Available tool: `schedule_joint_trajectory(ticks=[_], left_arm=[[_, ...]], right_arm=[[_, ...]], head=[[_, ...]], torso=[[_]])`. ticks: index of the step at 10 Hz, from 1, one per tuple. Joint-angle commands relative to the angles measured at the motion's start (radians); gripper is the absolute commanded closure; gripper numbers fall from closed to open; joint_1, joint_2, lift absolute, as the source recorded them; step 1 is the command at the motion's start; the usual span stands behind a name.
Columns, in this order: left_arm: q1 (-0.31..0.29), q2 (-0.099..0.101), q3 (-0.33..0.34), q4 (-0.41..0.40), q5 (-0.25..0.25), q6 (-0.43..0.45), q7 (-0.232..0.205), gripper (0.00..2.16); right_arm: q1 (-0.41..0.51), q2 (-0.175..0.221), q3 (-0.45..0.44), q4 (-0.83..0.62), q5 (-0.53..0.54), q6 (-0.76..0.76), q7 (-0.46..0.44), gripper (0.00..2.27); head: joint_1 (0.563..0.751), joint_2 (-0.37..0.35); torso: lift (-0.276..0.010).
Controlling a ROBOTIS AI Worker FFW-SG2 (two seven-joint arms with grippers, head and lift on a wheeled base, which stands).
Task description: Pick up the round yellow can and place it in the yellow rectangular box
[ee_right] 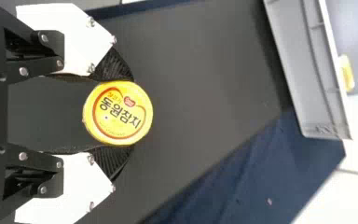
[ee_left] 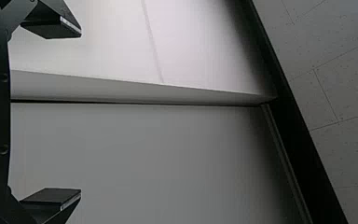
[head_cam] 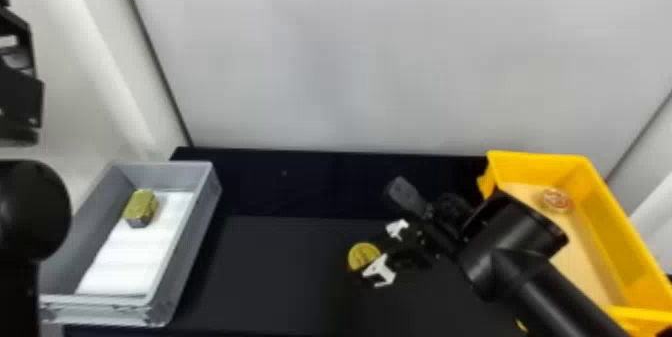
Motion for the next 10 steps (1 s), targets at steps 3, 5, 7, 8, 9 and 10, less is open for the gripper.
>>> schedule_joint_trajectory(ticks=[3, 5, 7, 8, 9, 10], left_arm=[[0.005, 0.002, 0.008, -0.015, -0.003, 0.022, -0.001, 0.08], [0.004, 0.004, 0.008, -0.016, -0.005, 0.028, -0.002, 0.08], [0.004, 0.008, 0.011, -0.021, -0.008, 0.036, -0.002, 0.08], [0.004, 0.01, 0.013, -0.024, -0.008, 0.04, -0.002, 0.08], [0.004, 0.01, 0.014, -0.027, -0.008, 0.043, -0.004, 0.08], [0.004, 0.01, 0.016, -0.03, -0.01, 0.048, -0.004, 0.08]], right_arm=[[0.027, -0.068, -0.139, -0.252, 0.112, 0.105, 0.043, 0.66], [0.023, -0.1, -0.227, -0.301, 0.178, 0.122, 0.047, 0.66], [0.032, -0.12, -0.337, -0.324, 0.247, 0.135, 0.05, 0.66], [0.046, -0.134, -0.4, -0.349, 0.28, 0.148, 0.055, 0.66], [0.058, -0.144, -0.449, -0.367, 0.313, 0.158, 0.06, 0.66], [0.067, -0.15, -0.494, -0.376, 0.337, 0.164, 0.063, 0.66]], head=[[0.694, 0.054], [0.694, 0.054], [0.694, 0.054], [0.694, 0.054], [0.694, 0.054], [0.694, 0.054]], torso=[[-0.003], [-0.003], [-0.003], [-0.003], [-0.003], [-0.003]])
